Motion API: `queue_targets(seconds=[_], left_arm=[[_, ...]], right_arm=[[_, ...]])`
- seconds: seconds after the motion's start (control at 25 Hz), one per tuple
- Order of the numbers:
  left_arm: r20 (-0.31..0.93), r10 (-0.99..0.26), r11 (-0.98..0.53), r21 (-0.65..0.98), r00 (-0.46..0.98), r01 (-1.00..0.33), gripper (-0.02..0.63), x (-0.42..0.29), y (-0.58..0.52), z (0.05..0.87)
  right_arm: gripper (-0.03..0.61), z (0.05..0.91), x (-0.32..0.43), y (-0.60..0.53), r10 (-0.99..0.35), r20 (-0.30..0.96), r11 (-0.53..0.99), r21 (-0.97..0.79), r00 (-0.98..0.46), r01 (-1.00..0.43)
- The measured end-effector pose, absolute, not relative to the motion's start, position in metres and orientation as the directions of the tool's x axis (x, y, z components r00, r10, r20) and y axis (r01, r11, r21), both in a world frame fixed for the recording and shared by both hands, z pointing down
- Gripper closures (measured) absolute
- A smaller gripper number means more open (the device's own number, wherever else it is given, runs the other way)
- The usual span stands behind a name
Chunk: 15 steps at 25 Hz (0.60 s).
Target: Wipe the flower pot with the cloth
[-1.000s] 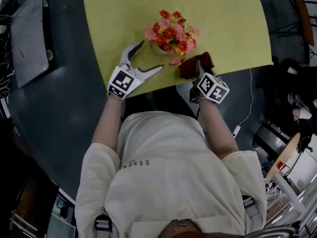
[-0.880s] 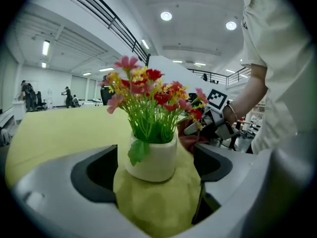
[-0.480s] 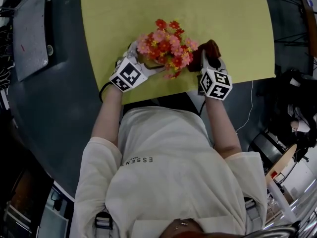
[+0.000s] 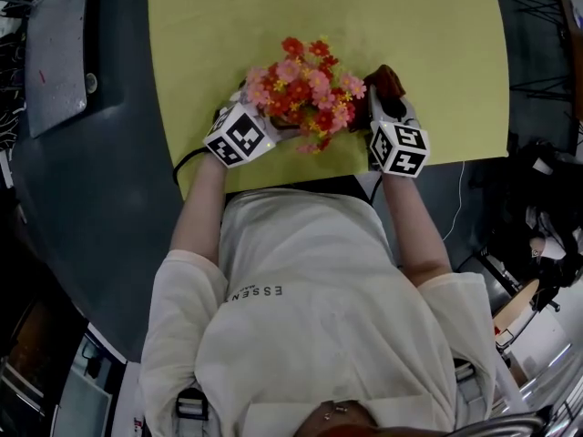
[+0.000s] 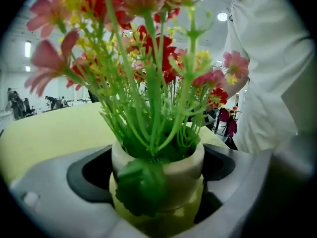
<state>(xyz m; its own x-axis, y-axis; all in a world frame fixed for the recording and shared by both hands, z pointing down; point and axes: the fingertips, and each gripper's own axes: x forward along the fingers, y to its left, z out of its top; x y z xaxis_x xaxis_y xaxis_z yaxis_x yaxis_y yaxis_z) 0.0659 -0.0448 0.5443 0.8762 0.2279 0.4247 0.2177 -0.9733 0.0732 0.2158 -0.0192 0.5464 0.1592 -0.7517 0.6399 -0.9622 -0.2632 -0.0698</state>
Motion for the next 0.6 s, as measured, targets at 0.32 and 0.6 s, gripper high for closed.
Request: queue_targets(seconds=[0.32, 0.6], left_arm=[[0.469, 0.222, -0.974, 0.069, 0.855, 0.215, 0.080, 0.068, -0.045, 0.551], [0.474, 0.211, -0.977, 0.064, 0.855, 0.205, 0.069, 0.069, -0.046, 0.552]], right_arm=[[0.520, 0.552, 0.213, -0.031, -0.762, 0.638, -0.198, -0.069, 0.109, -0.978], [0.520, 0.552, 0.213, -0.030, -0.764, 0.641, -0.163, -0.070, 0.081, -0.984]])
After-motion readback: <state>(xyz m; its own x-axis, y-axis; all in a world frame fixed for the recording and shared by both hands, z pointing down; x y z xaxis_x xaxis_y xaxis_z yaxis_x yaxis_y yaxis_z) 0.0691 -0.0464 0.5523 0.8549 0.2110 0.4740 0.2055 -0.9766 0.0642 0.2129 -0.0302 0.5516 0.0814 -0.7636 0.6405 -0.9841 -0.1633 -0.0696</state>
